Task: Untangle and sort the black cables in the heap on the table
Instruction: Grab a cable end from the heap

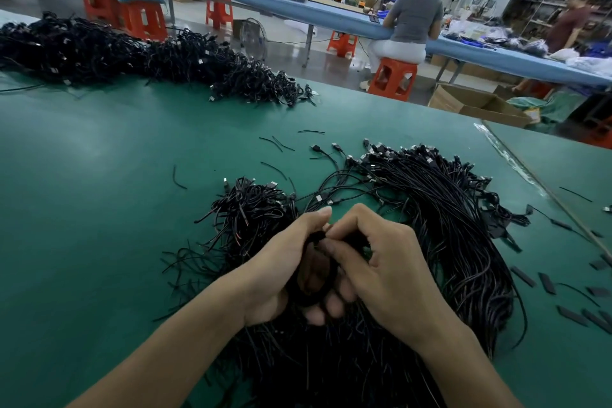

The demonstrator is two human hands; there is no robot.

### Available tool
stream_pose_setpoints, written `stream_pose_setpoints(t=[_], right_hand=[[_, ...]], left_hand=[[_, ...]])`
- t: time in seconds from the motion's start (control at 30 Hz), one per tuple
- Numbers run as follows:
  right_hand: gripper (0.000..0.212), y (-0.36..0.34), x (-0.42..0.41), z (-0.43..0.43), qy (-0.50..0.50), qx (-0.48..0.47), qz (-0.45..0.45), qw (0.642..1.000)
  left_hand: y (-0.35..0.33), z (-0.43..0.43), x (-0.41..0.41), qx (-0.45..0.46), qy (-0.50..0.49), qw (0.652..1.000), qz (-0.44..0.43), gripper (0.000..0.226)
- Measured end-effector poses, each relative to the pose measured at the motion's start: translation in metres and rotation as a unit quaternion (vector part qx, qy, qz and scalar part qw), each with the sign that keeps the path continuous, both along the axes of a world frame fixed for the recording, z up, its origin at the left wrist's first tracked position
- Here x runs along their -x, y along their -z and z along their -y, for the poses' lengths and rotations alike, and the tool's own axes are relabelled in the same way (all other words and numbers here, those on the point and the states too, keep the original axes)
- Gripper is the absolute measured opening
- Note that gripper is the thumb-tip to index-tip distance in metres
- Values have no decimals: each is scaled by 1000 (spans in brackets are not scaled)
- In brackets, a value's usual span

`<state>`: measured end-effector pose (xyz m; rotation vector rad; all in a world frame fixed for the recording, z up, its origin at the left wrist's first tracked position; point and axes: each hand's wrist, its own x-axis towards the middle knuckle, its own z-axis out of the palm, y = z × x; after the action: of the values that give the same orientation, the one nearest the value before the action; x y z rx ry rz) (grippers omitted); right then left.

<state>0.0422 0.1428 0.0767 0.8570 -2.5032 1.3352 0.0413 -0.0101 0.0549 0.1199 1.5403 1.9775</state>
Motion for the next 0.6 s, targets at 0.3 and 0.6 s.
stream_pose_setpoints(t=[0.3,0.6], right_hand=[[29,31,21,-30,130,-184,154,962],[19,55,21,-24,145,-331,208,909]], left_hand=[[28,21,14,118,-190,972,-64,59],[29,24,19,90,-249,963,-57,64]])
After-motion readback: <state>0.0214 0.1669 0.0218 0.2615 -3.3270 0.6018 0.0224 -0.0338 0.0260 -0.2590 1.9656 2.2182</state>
